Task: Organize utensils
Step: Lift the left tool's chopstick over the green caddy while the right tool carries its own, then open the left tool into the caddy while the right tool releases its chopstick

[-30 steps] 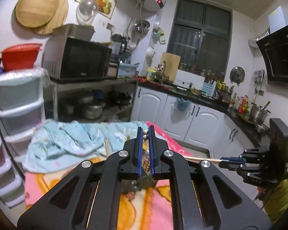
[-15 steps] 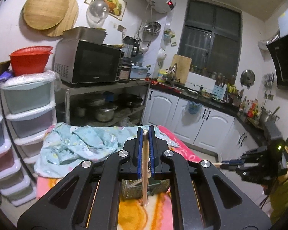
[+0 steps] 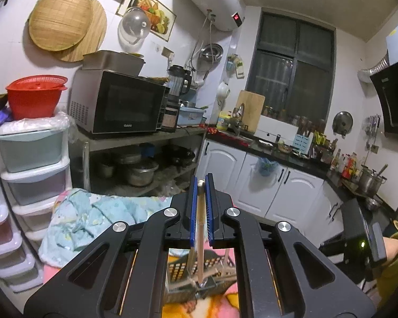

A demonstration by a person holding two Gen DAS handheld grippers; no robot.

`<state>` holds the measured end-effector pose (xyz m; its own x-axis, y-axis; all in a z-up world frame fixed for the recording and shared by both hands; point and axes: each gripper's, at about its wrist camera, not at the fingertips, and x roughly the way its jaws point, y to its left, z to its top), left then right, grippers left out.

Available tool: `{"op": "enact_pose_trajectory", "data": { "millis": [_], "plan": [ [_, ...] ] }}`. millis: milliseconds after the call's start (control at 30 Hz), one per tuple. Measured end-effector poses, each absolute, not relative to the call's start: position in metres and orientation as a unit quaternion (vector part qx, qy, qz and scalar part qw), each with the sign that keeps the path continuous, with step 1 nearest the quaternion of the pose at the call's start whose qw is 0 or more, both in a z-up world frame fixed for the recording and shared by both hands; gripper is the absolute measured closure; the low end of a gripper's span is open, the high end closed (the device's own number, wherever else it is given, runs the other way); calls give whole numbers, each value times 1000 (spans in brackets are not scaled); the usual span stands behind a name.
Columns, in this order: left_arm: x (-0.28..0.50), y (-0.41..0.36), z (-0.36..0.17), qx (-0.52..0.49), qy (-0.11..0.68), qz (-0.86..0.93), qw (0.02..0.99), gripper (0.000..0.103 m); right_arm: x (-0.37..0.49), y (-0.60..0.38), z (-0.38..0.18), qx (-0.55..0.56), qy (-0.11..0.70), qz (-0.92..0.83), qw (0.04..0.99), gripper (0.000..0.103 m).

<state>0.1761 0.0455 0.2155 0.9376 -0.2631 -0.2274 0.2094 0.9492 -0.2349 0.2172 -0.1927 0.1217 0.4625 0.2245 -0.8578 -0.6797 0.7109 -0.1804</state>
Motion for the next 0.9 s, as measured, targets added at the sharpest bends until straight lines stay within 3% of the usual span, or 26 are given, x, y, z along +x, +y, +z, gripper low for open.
{"op": "enact_pose_trajectory", "data": {
  "millis": [500, 567, 633, 700, 767, 833, 900],
  "plan": [
    [237, 28, 161, -56, 159, -78, 983, 100, 283, -160, 97, -236, 497, 287, 784, 94],
    [243, 28, 151, -57, 169, -79, 981, 99, 292, -160, 97, -213, 495, 287, 792, 85],
    [246, 29, 142, -58, 179, -81, 979, 99, 298, -164, 100, -186, 486, 287, 804, 65],
    [248, 31, 137, -59, 186, -82, 977, 87, 301, -169, 105, -165, 474, 285, 817, 60],
    [247, 34, 134, -68, 192, -85, 975, 68, 301, -174, 109, -152, 461, 282, 828, 58],
    [245, 38, 133, -76, 196, -87, 974, 63, 302, -181, 115, -132, 446, 277, 841, 49],
    [241, 40, 134, -77, 196, -87, 974, 51, 300, -190, 123, -108, 429, 271, 855, 44]
  ]
}}
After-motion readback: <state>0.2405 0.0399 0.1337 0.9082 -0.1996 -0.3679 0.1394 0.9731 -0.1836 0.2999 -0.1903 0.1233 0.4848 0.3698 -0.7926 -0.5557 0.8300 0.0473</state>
